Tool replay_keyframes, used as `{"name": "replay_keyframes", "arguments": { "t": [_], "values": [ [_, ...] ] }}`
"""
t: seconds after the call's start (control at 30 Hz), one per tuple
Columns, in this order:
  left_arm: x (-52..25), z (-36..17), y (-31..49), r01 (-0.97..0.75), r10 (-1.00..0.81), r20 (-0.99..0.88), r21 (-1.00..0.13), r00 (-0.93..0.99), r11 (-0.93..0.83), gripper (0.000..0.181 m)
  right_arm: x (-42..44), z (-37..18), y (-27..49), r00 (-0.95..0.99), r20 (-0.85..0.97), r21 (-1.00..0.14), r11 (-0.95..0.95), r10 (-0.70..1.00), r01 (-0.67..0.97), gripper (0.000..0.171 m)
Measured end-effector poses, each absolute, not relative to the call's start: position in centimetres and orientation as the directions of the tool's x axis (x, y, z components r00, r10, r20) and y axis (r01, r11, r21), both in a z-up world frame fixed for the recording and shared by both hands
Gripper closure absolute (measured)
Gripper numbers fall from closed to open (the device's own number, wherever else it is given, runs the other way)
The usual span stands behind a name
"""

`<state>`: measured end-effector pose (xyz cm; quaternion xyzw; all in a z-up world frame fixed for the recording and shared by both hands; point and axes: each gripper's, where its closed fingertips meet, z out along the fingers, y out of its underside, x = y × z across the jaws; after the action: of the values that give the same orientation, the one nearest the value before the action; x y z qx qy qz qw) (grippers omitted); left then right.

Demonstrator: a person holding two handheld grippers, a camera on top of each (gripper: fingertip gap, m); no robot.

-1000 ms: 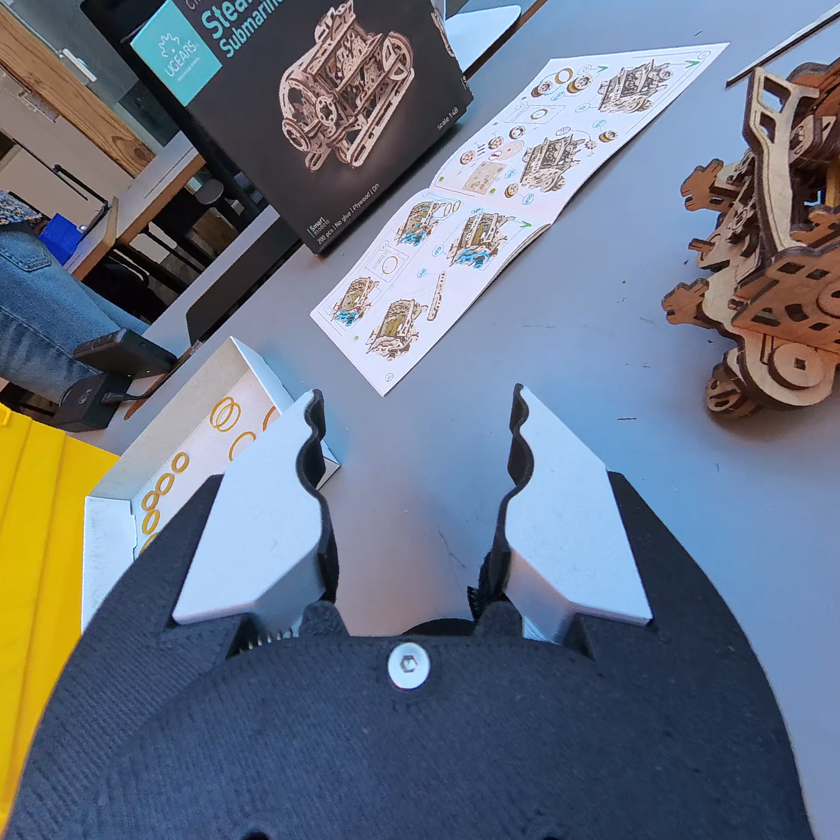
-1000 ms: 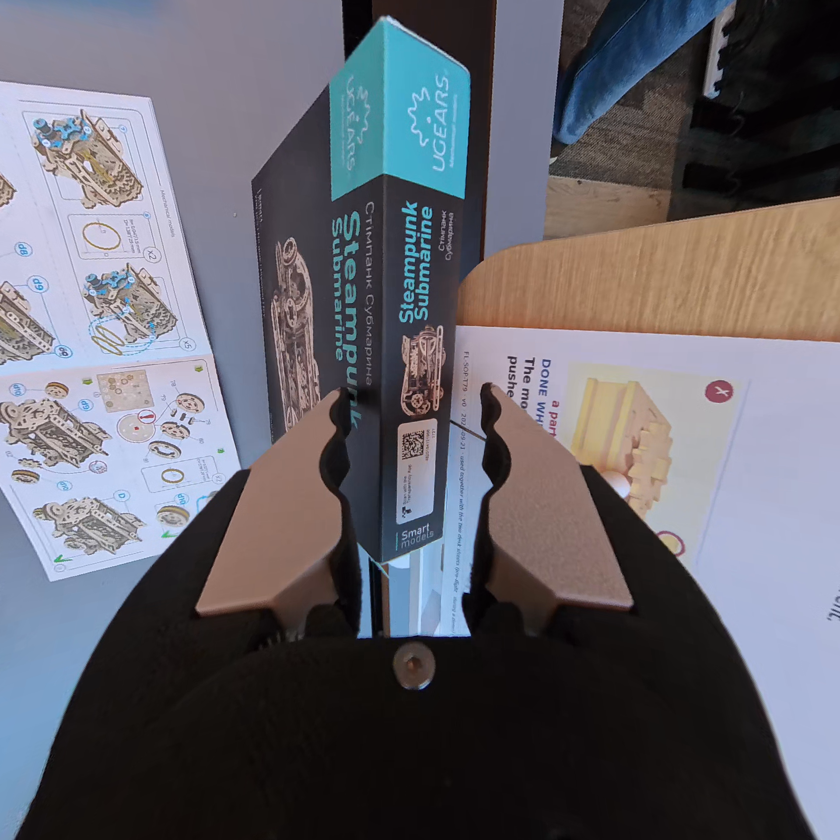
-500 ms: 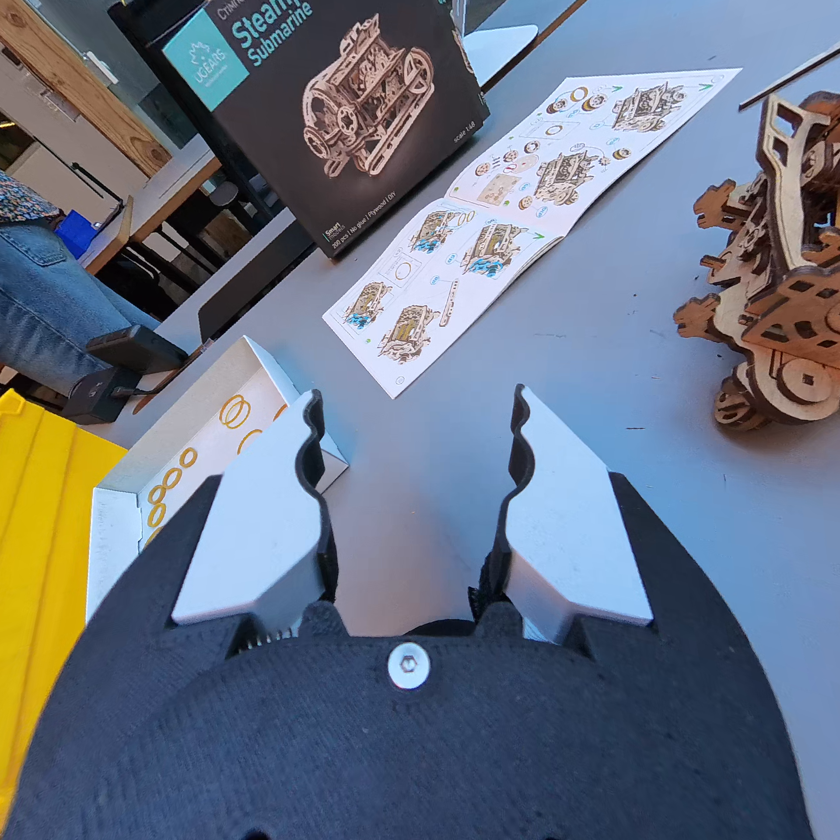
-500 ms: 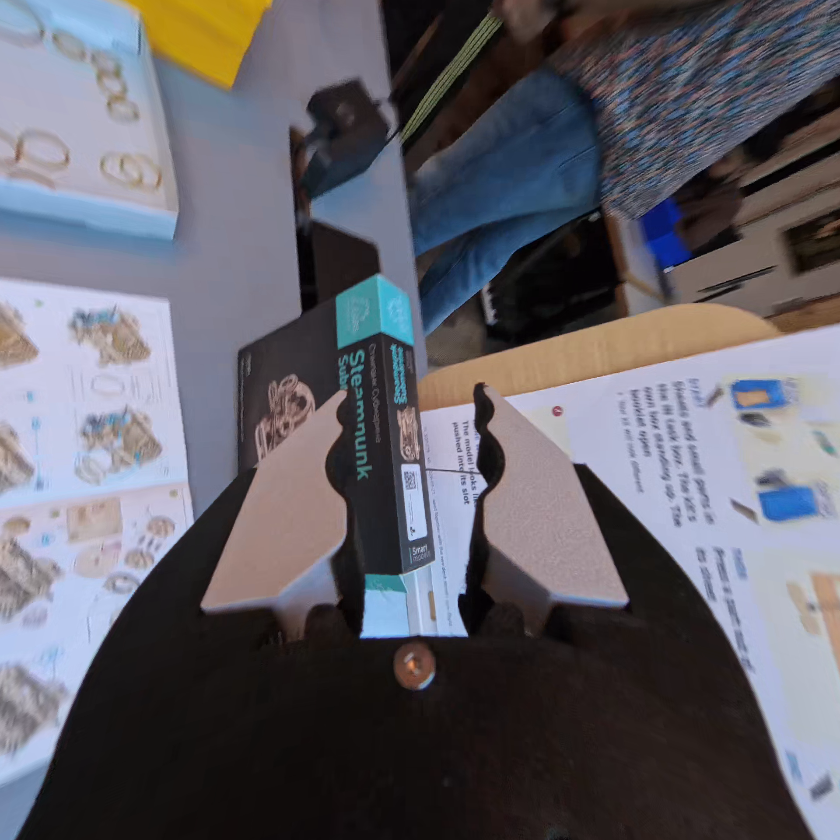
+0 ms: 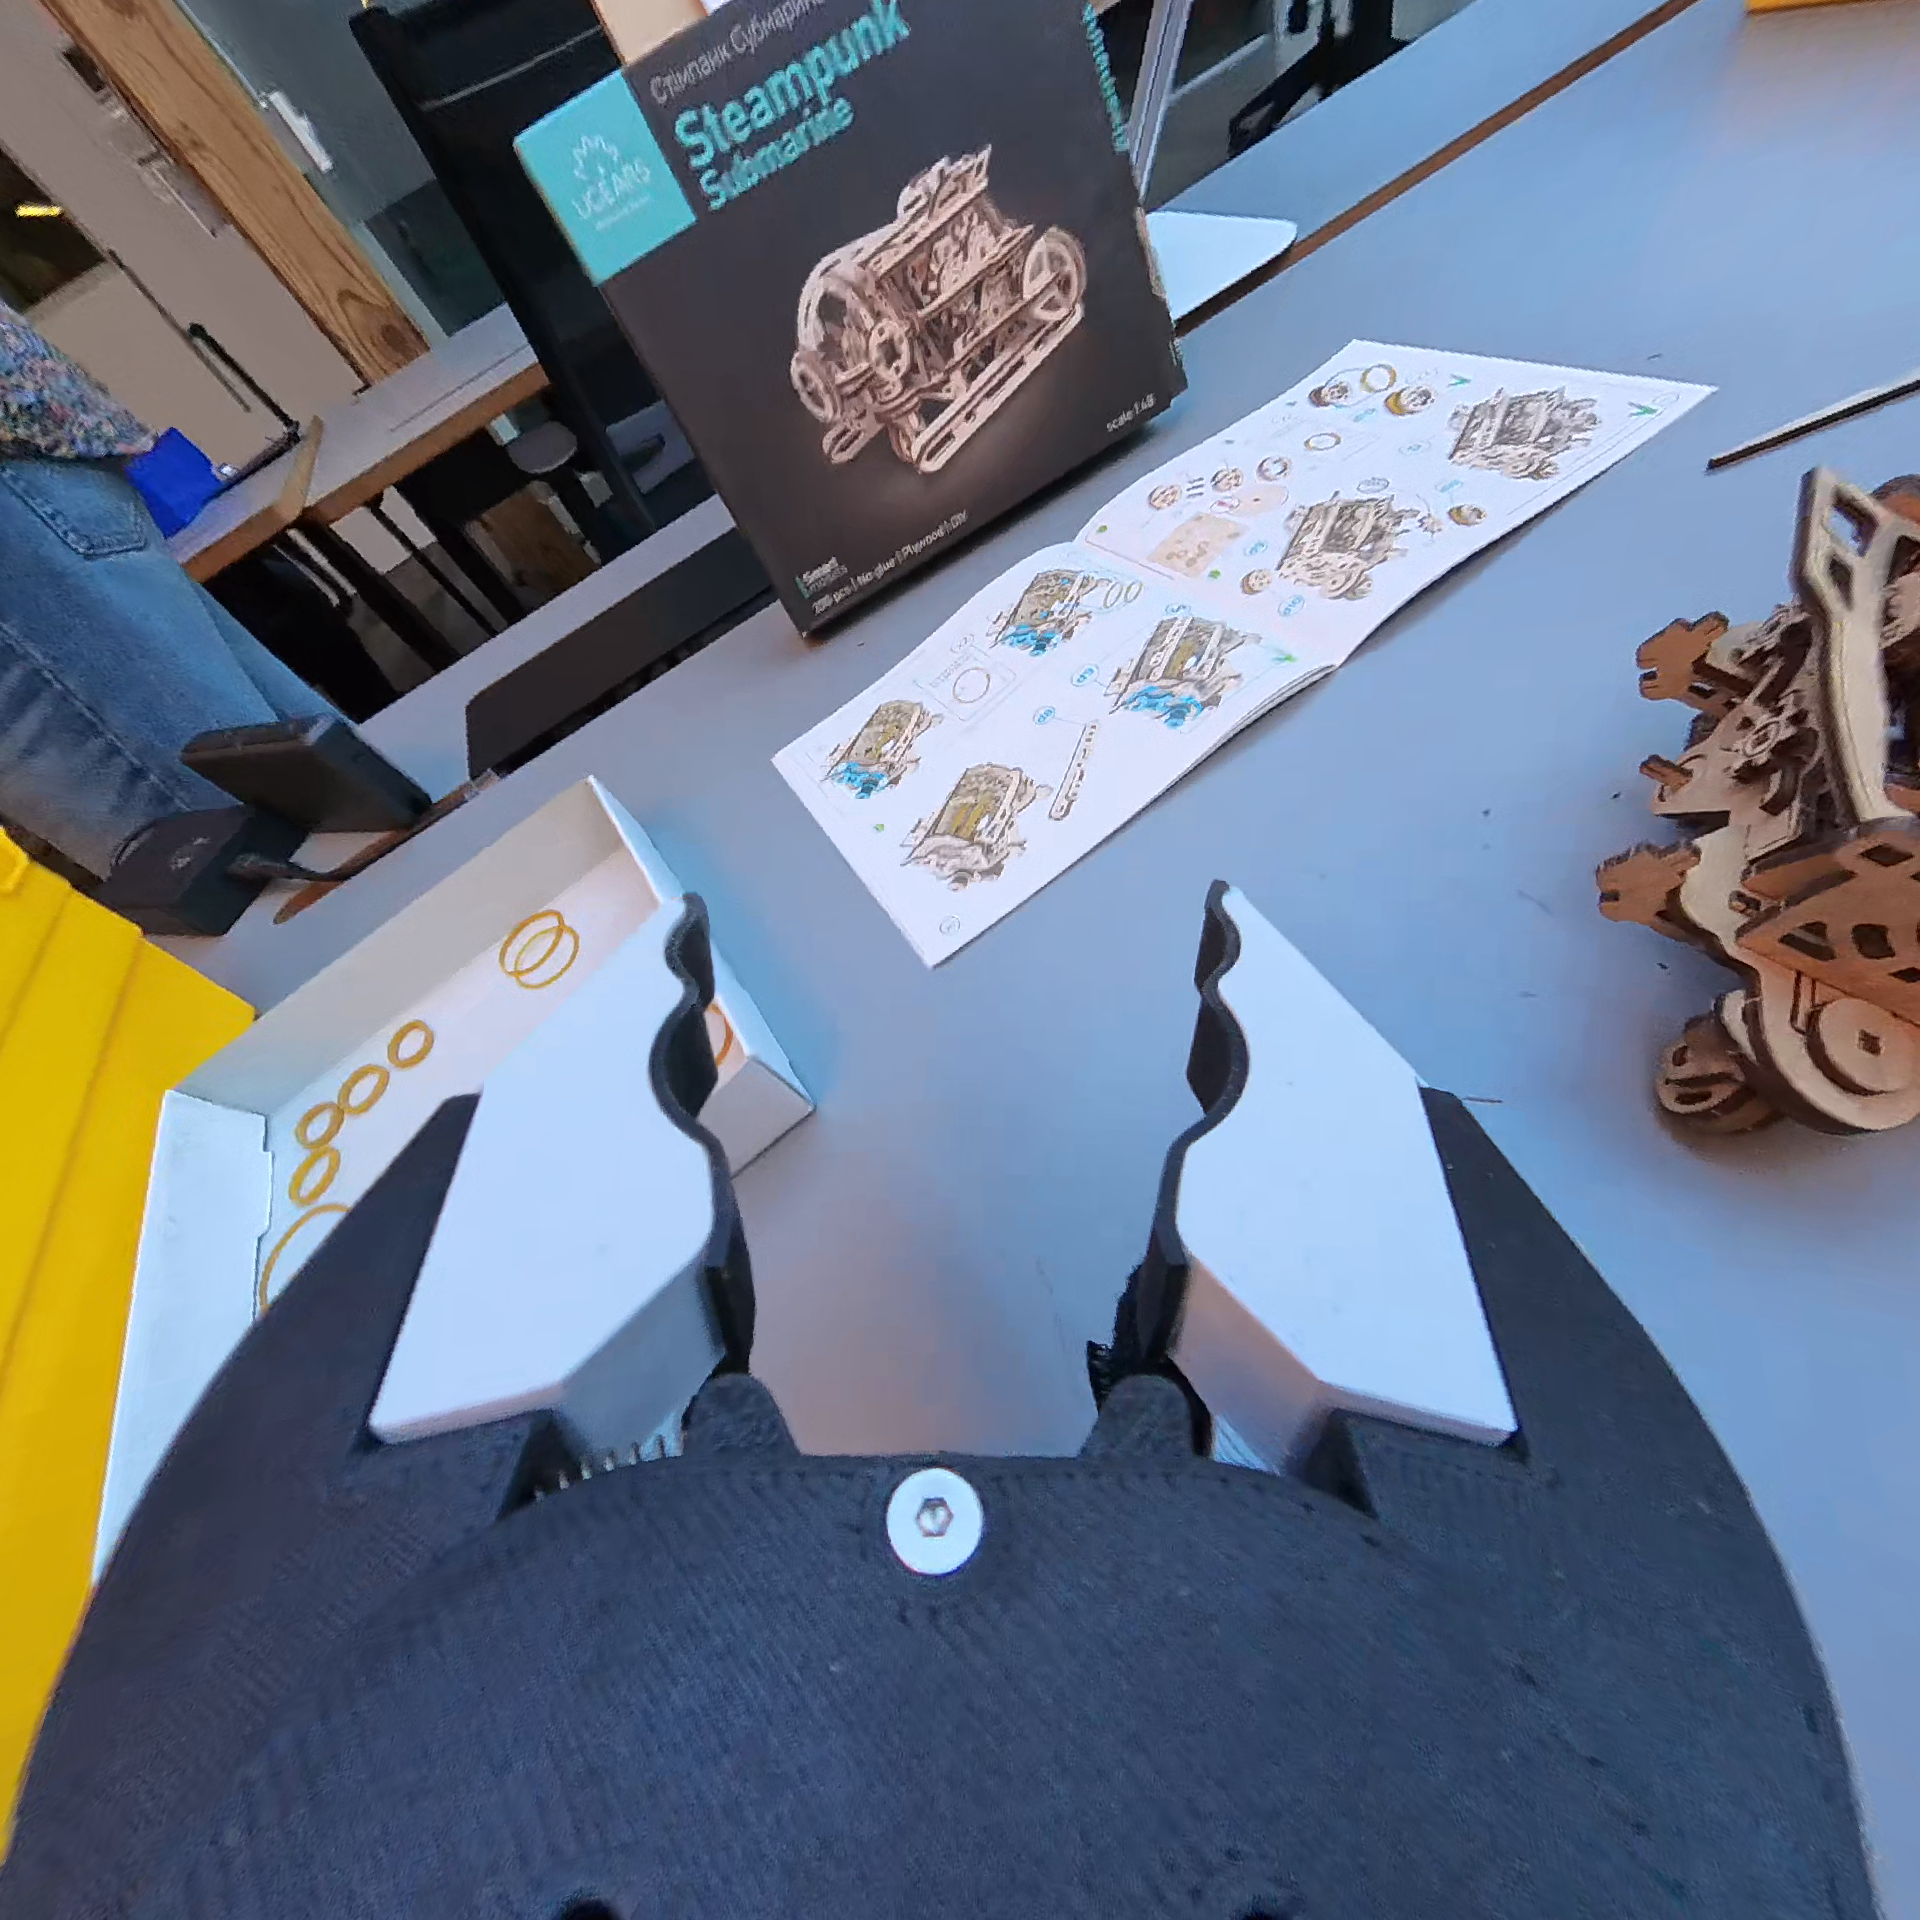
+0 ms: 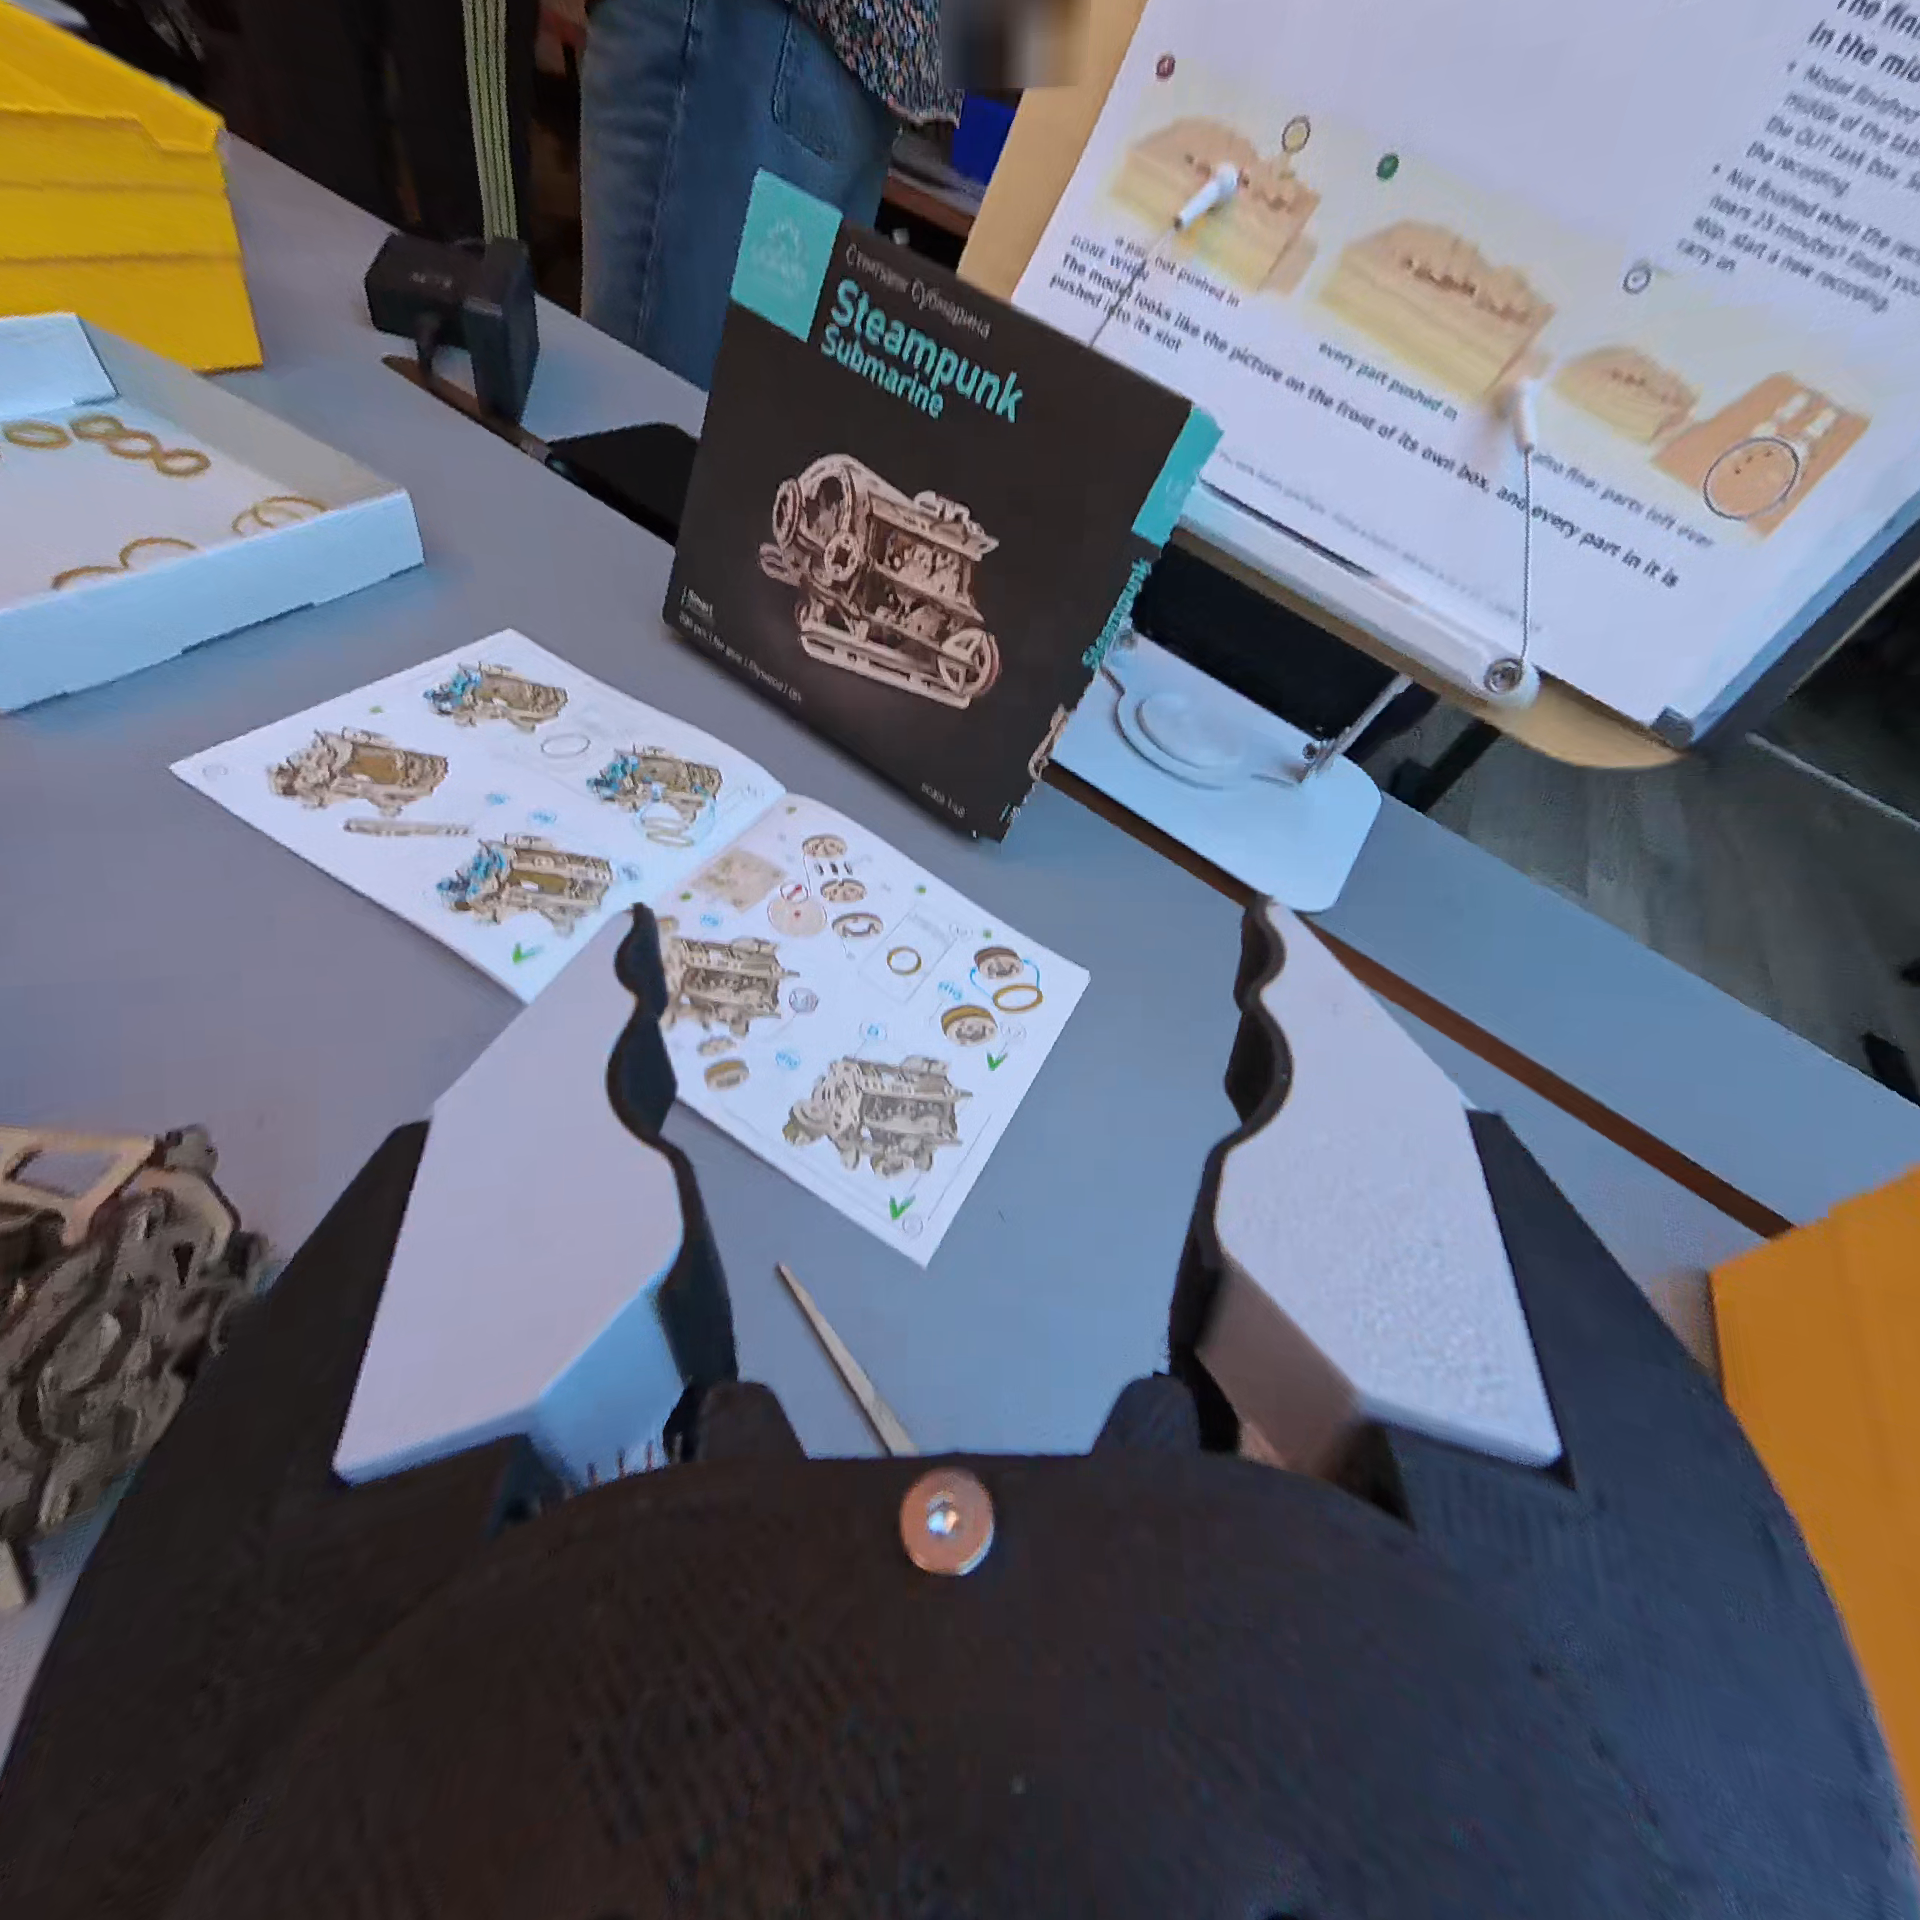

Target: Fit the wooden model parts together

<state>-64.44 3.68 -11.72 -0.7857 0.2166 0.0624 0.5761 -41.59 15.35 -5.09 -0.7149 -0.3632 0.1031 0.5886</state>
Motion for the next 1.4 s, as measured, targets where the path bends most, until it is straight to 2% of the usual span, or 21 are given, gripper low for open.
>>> {"name": "replay_keyframes", "arguments": {
  "t": [0.1, 0.2, 0.27, 0.33, 0.4, 0.47, 0.5, 0.6, 0.7, 0.83, 0.93, 1.1, 1.4],
  "values": [
    [-63.0, -10.0, 4.3, -0.455, -0.334, -0.375, -0.867, 0.865, -0.202, 0.089, -37.6, -5.3, 15.3, 0.756, 0.392, -0.888, 0.003, 0.524, 0.459, 0.067],
    [-61.6, -6.7, 6.1, -0.586, -0.356, -0.518, -0.802, 0.778, -0.114, 0.089, -35.0, -4.9, 15.1, 0.794, 0.384, -0.912, 0.058, 0.471, 0.406, 0.080],
    [-61.9, -4.2, 8.3, -0.641, -0.279, -0.604, -0.766, 0.746, -0.055, 0.091, -36.0, -5.5, 14.1, 0.739, 0.373, -0.922, 0.135, 0.562, 0.362, 0.082],
    [-63.8, -2.5, 10.5, -0.658, -0.114, -0.651, -0.752, 0.750, -0.029, 0.094, -36.8, -6.4, 13.4, 0.685, 0.341, -0.930, 0.124, 0.644, 0.346, 0.081],
    [-64.8, -3.4, 11.0, -0.606, -0.046, -0.604, -0.795, 0.795, -0.031, 0.099, -36.9, -7.2, 13.8, 0.659, 0.414, -0.897, 0.160, 0.628, 0.411, 0.082],
    [-64.5, -5.7, 10.4, -0.552, -0.083, -0.548, -0.833, 0.833, -0.036, 0.106, -36.7, -8.5, 14.5, 0.630, 0.491, -0.845, 0.155, 0.601, 0.511, 0.081],
    [-64.5, -6.5, 10.1, -0.530, -0.095, -0.525, -0.846, 0.846, -0.052, 0.104, -36.7, -8.9, 14.6, 0.615, 0.515, -0.827, 0.158, 0.597, 0.540, 0.081],
    [-62.7, -7.3, 9.5, -0.408, -0.190, -0.398, -0.913, 0.898, -0.014, 0.106, -37.4, -8.9, 14.1, 0.583, 0.540, -0.812, 0.192, 0.607, 0.552, 0.081],
    [-64.1, -6.6, 9.7, -0.327, -0.154, -0.321, -0.945, 0.934, -0.011, 0.104, -37.3, -8.0, 13.6, 0.552, 0.605, -0.775, 0.267, 0.574, 0.572, 0.084],
    [-65.2, -5.7, 9.6, -0.197, -0.168, -0.202, -0.979, 0.965, 0.046, 0.103, -36.8, -7.3, 13.5, 0.549, 0.648, -0.740, 0.269, 0.528, 0.616, 0.083],
    [-64.8, -6.4, 10.0, -0.205, -0.196, -0.208, -0.978, 0.958, 0.036, 0.099, -37.1, -7.6, 13.4, 0.570, 0.618, -0.766, 0.251, 0.542, 0.591, 0.085],
    [-63.2, -7.0, 10.1, -0.336, -0.225, -0.340, -0.940, 0.913, 0.057, 0.097, -36.9, -8.7, 14.0, 0.552, 0.656, -0.729, 0.245, 0.514, 0.639, 0.080],
    [-61.8, -7.6, 9.2, -0.358, -0.321, -0.350, -0.933, 0.880, 0.035, 0.108, -37.0, -8.5, 13.6, 0.549, 0.659, -0.734, 0.278, 0.515, 0.620, 0.088]
  ]
}}
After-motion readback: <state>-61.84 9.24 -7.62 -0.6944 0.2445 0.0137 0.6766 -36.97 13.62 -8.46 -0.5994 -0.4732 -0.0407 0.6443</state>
